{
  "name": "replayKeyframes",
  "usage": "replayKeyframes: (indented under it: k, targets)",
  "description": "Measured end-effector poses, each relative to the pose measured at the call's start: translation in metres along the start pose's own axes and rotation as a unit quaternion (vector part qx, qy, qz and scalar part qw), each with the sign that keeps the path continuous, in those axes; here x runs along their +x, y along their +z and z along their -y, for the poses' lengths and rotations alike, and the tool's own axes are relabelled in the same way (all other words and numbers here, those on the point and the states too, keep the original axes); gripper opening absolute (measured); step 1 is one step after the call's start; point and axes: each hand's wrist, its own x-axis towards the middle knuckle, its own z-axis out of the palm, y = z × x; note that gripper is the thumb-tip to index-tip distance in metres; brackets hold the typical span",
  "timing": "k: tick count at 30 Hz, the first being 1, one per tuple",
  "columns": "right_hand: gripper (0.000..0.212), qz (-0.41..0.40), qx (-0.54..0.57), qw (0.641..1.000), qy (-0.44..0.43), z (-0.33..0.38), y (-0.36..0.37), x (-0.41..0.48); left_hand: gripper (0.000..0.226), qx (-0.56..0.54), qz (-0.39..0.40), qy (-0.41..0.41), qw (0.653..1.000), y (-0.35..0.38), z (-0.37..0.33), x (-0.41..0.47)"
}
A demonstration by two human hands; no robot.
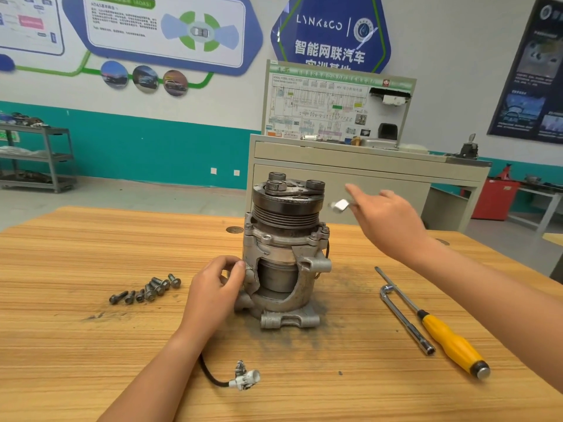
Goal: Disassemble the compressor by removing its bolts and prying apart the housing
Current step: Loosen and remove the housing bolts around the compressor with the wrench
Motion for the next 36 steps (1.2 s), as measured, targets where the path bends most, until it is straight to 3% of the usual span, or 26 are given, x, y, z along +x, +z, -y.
replayKeyframes:
  k: [3, 7, 18, 22, 26, 32, 36]
  targets:
    - [0.045, 0.033, 0.068, 0.993, 0.092, 0.007, -0.018, -0.014, 0.014, 0.003, 0.001, 0.001, 1.0, 0.0, 0.001, 0.0]
    - [0.041, 0.12, 0.034, 0.989, 0.078, 0.02, -0.024, -0.036, 0.015, 0.004, 0.002, 0.004, 1.0, 0.0, 0.0, 0.0]
    - [0.032, 0.231, 0.02, 0.968, 0.099, 0.032, -0.025, -0.032, 0.015, -0.007, 0.0, -0.001, 1.0, 0.0, 0.0, 0.0]
    - [0.035, 0.216, -0.061, 0.973, 0.055, 0.041, -0.035, -0.021, 0.017, -0.01, 0.0, -0.004, 1.0, 0.0, 0.001, 0.0]
    - [0.025, 0.244, -0.139, 0.96, 0.001, 0.055, -0.047, -0.011, 0.016, -0.011, 0.0, -0.004, 1.0, 0.0, 0.001, 0.0]
    - [0.02, 0.3, -0.163, 0.94, -0.007, 0.06, -0.054, 0.0, 0.016, -0.014, 0.0, -0.009, 1.0, 0.0, 0.0, 0.001]
    - [0.004, 0.308, -0.174, 0.935, -0.01, 0.063, -0.055, 0.001, 0.015, -0.01, -0.006, -0.011, 1.0, 0.0, -0.001, 0.0]
